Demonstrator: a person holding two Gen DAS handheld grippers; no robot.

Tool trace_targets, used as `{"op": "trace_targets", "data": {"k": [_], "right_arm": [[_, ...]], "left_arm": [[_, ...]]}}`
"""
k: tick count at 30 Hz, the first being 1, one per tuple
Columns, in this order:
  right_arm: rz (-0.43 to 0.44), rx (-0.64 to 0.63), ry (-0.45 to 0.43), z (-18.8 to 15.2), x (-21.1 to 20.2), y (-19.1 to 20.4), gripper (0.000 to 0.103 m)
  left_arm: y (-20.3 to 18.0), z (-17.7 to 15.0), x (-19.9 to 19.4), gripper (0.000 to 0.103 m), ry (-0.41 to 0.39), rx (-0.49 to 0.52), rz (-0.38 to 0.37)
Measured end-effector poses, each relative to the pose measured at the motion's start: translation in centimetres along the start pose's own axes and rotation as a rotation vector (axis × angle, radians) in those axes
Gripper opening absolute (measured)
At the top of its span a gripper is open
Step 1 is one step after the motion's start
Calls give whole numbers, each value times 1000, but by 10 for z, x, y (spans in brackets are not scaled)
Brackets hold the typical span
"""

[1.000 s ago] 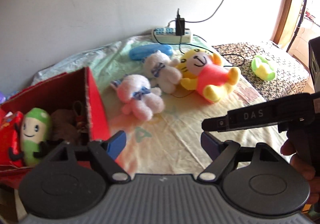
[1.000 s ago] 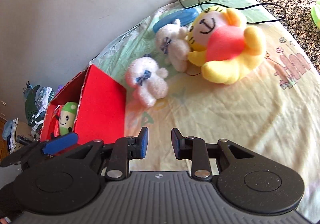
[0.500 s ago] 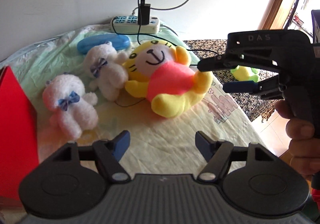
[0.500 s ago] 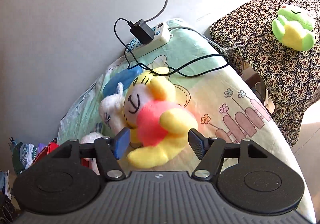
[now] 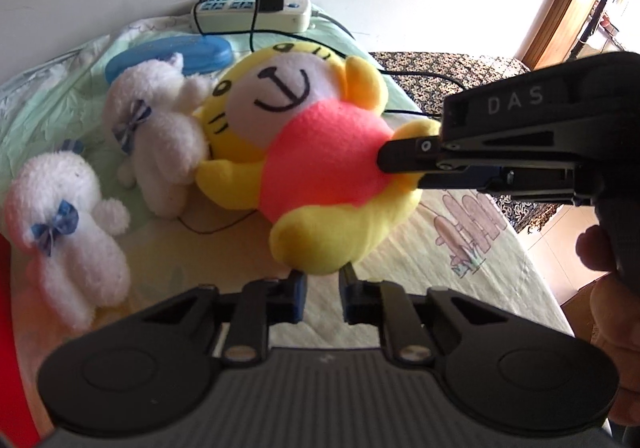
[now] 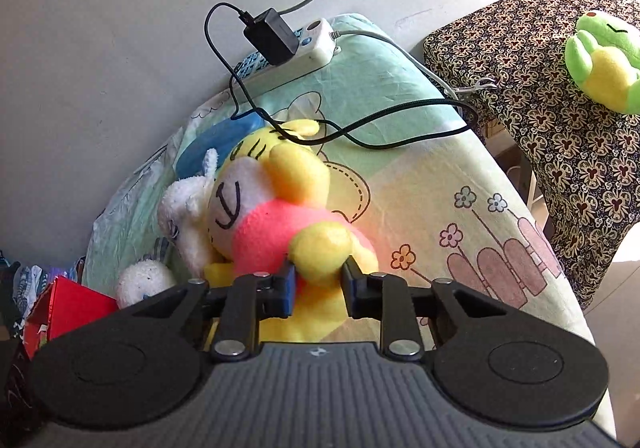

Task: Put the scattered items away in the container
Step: 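Move the right gripper toward the yellow tiger plush with pink belly, then close the right gripper on the tiger plush while the left gripper grasps it too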

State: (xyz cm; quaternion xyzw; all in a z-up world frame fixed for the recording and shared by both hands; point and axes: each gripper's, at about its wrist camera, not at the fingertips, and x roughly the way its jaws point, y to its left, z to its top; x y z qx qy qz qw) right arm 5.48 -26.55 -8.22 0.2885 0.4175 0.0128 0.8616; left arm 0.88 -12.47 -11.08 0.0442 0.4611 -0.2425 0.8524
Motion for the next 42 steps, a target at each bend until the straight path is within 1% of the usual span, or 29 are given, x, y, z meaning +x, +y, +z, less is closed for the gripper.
{"op": "trace_targets", "data": {"k": [2,5,8,11,12,13,15,17,18,20,21,22,23,24,25,26,27,29,31,33,34,35,37,39,40,41,42], "right_arm": [[25,13,7,-2,-7,-3,19],[69,34,35,-6,-17,-7,17],[107,60,65,-14,-28,-9,16],[168,84,103,-25,-44,-8,13],[191,77,131,-31,-48,-6,0],[207,63,159,-38,-52,-3,0],[201,19,195,-53,-60,3,0],[153,-33,179,-64,-69,5,1],[142,-48,154,-66,-74,3,6],[125,-30,121,-63,-78,-3,17],[112,-1,104,-58,-77,-8,28],[104,24,88,-51,-75,-12,34],[105,41,70,-45,-72,-13,36],[109,54,49,-38,-69,-13,39],[113,66,28,-31,-64,-13,47],[117,70,21,-25,-58,-12,53],[120,69,19,-20,-51,-10,60],[127,52,26,-13,-35,-5,60],[109,39,45,-9,-19,-1,61],[105,31,63,-6,-5,0,61],[96,32,75,-6,2,1,64],[82,28,82,-7,9,3,65],[74,25,95,-7,19,3,63],[96,45,105,-9,23,2,62],[99,54,104,-10,24,1,62],[102,65,110,-11,25,0,62],[110,76,126,-13,27,-1,58]], "left_arm": [[-1,-2,-4,7,-8,24,-3],[4,-6,-15,7,-22,51,-10],[14,-12,-31,4,-31,46,-47],[17,-23,-54,2,-55,74,-75],[17,-28,-63,2,-63,85,-92],[17,-34,-71,2,-62,91,-110],[17,-45,-81,2,-55,100,-143],[17,-57,-88,2,-46,116,-147],[19,-60,-90,2,-46,115,-143],[25,-58,-92,2,-57,95,-134],[29,-52,-91,3,-66,76,-126],[33,-45,-89,3,-77,57,-119],[35,-37,-86,4,-90,38,-114],[37,-29,-82,12,-101,22,-106],[39,-23,-77,19,-108,9,-92],[41,-17,-71,33,-111,-2,-80],[43,-13,-63,41,-108,-16,-76],[49,-6,-48,47,-88,-40,-79],[51,-3,-37,58,-79,-48,-79],[54,-2,-28,83,-71,-60,-84],[56,-1,-23,87,-57,-73,-97],[57,-1,-17,89,-42,-87,-109],[57,0,-10,88,-28,-96,-122],[56,1,-7,80,-29,-95,-140],[55,2,-7,78,-29,-97,-150],[54,2,-6,71,-26,-98,-161],[52,2,-6,63,-21,-96,-173]]}}
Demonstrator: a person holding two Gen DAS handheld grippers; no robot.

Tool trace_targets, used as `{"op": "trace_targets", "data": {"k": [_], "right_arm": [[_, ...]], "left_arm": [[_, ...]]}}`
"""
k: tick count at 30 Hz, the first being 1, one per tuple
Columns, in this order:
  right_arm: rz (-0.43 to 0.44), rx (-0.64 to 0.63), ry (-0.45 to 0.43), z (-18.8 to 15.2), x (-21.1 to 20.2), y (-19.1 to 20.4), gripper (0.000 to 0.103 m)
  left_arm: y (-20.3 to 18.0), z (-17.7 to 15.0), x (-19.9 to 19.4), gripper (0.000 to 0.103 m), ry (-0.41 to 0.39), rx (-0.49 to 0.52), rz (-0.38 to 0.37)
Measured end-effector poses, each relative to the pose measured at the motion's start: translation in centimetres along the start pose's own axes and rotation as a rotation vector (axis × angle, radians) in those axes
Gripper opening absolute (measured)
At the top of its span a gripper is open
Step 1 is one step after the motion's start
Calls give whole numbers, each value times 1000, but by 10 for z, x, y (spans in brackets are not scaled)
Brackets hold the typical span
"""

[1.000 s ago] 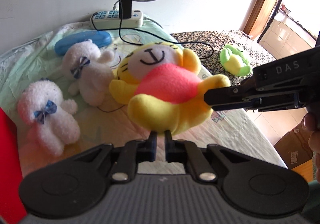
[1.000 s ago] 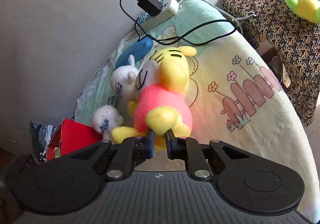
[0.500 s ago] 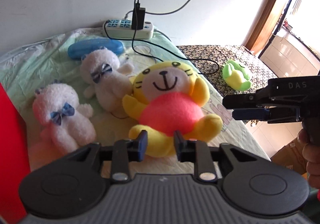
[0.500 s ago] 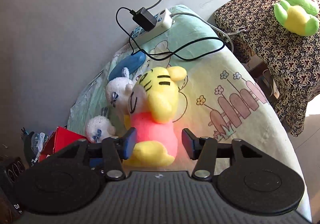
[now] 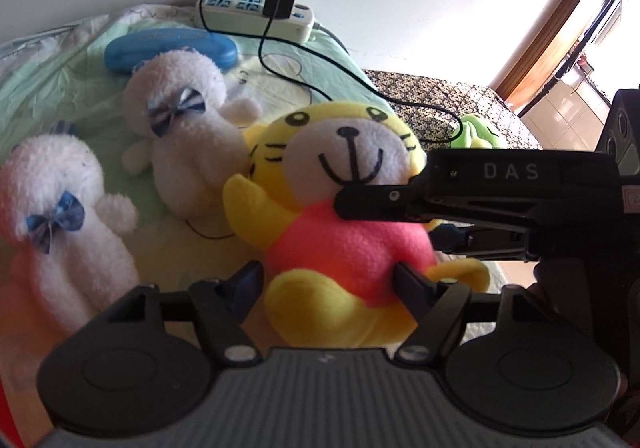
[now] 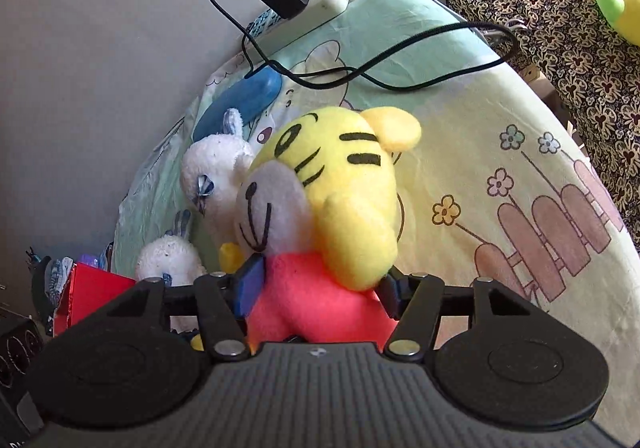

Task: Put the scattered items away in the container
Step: 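Close the right gripper on the tiger plush while the left gripper grasps it too, then carry the yellow tiger plush with both grippers into the red container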

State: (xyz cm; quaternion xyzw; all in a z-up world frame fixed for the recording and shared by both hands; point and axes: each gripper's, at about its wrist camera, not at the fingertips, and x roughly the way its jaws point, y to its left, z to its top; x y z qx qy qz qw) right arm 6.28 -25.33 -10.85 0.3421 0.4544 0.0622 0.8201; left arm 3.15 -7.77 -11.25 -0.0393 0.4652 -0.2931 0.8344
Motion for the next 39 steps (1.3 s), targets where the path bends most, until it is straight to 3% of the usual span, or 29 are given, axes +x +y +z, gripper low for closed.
{"op": "trace_targets", "data": {"k": [4,13,17,22,30,35,39], "right_arm": [[-3,-44,-9,-10,-15,9,47],[32,-105,30,-67,-57,30,45],[65,-160,41,-91,-68,56,44],[102,-281,-15,-109,-82,111,44],[138,-417,-105,-128,-73,208,44],[92,-506,-144,-150,-44,265,44],[10,-565,-157,-164,-13,301,44]], "left_arm": [[-15,-6,-12,55,-4,49,-4],[-27,-58,-80,53,-29,104,-49],[-24,-83,-122,53,-80,131,-32],[-12,-91,-177,53,-194,150,12],[42,-84,-255,53,-341,185,83],[90,-72,-282,51,-362,199,118],[130,-66,-288,50,-345,173,96]]}}
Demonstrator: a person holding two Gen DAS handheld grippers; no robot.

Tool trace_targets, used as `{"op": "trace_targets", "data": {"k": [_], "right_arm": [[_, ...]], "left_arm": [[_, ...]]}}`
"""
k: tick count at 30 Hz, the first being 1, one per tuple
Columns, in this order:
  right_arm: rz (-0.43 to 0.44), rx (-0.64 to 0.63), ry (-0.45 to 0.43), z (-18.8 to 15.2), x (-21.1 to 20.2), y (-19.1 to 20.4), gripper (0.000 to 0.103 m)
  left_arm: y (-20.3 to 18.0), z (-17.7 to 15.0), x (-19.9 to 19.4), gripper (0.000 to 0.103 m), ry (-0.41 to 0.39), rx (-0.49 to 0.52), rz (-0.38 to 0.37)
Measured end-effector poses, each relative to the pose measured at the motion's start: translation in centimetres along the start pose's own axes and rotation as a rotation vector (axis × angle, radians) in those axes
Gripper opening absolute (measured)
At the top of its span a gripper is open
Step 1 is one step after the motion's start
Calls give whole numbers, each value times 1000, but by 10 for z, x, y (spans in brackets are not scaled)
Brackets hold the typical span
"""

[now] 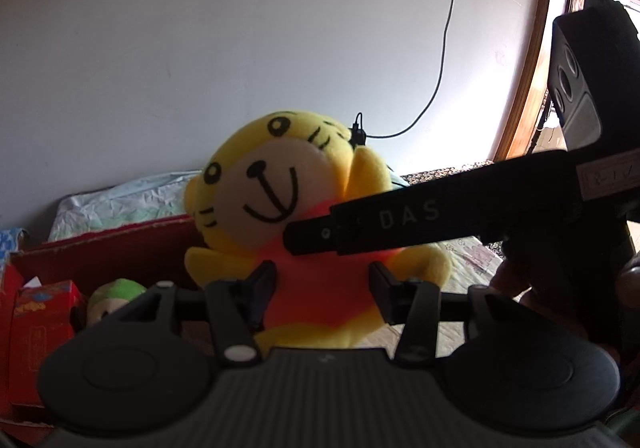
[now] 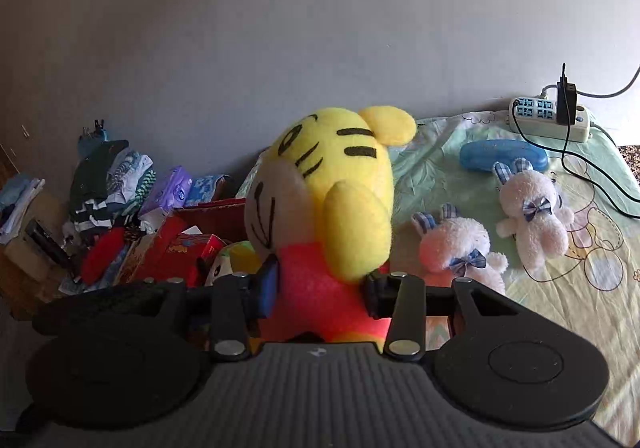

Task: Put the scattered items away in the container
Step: 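Carry the yellow tiger plush with both grippers into the red container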

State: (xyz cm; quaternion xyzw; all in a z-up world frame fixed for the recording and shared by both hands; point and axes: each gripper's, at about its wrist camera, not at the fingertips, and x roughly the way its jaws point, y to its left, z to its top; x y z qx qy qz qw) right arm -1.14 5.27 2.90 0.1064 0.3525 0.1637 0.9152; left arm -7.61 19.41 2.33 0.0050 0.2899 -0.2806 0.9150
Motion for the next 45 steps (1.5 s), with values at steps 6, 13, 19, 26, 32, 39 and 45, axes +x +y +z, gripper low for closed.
{"op": "trace_targets", "data": {"k": [6,13,19,26,32,39,45], "right_arm": [[-188,-105,27,-1,33,37,43],[-285,-121,55,-1,61,60,40],[-366,-128,130,-16,97,70,39],[-368,-95,190,-29,101,63,40],[-287,3,189,-23,99,47,52],[-223,93,53,-10,58,39,38],[-234,117,70,-4,76,30,35]], "left_arm": [[46,-11,10,51,27,-72,-77],[79,-27,18,50,74,-110,-99],[103,-40,32,48,137,-159,-73],[113,-49,33,45,158,-185,-117],[105,-43,51,45,183,-166,-119],[98,-39,59,45,200,-165,-110],[90,-36,75,45,223,-169,-112]]}}
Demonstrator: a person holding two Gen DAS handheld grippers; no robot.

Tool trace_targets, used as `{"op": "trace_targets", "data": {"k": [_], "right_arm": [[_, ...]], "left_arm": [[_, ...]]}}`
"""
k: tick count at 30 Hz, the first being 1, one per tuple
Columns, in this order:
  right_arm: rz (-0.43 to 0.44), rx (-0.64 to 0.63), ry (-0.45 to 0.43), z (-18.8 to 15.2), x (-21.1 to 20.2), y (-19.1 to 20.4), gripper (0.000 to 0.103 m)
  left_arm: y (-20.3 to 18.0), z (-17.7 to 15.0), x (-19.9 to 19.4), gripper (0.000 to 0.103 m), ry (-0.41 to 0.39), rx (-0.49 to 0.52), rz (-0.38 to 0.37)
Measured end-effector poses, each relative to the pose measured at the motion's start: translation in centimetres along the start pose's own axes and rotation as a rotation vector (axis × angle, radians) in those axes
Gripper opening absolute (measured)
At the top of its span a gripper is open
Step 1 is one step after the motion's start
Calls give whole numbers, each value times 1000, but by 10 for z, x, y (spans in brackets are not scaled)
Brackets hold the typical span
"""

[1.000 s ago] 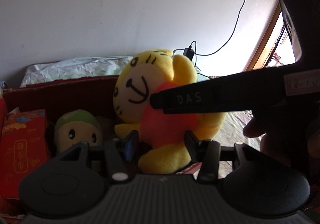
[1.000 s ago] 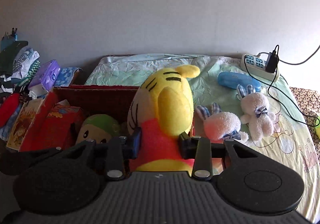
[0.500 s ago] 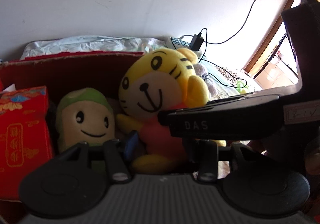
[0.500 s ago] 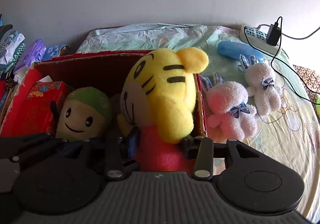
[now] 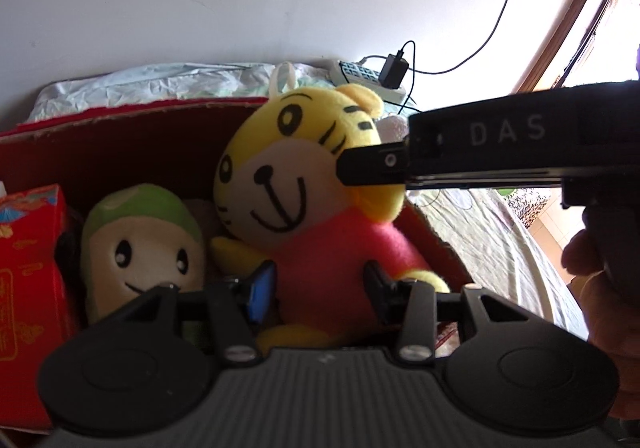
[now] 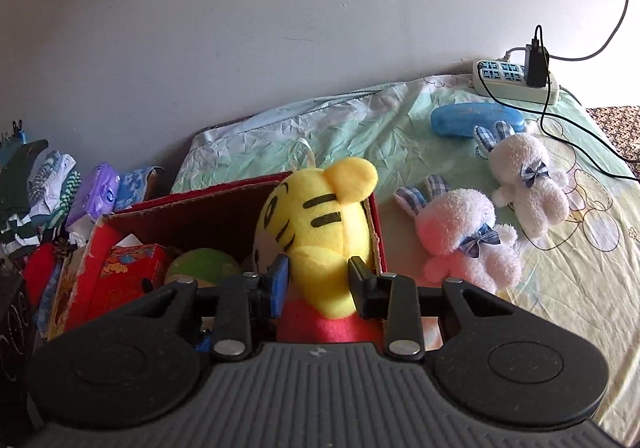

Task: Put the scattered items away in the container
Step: 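Carry the yellow tiger plush with both grippers into the red container, then open both grippers to release the tiger plush inside the container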

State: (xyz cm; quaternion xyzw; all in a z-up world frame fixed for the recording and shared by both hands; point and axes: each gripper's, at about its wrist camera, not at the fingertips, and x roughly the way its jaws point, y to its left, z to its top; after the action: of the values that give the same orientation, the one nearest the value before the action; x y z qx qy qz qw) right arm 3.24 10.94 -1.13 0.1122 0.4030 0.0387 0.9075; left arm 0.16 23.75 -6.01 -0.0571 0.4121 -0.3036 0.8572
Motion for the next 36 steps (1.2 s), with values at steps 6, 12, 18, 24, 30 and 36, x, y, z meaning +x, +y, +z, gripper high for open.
{"op": "trace_targets", "data": {"k": [6,12,18,24,30,36], "right_arm": [[45,63,24,-1,-1,-16,35],[68,93,1,-4,-14,-21,34],[18,27,-26,-13,-27,-15,34],[14,38,-10,-21,-33,-21,34],[17,22,-7,-31,-40,-20,34],[32,-10,0,-42,-46,-15,34]], "left_arm": [[3,-1,3,45,10,-34,-21],[-9,-1,-20,45,-19,-16,51],[-19,-1,-35,51,2,-20,210],[-19,-4,-44,56,13,-35,362],[-18,-8,-50,59,27,-57,450],[-23,-14,-60,67,27,-60,538]]}}
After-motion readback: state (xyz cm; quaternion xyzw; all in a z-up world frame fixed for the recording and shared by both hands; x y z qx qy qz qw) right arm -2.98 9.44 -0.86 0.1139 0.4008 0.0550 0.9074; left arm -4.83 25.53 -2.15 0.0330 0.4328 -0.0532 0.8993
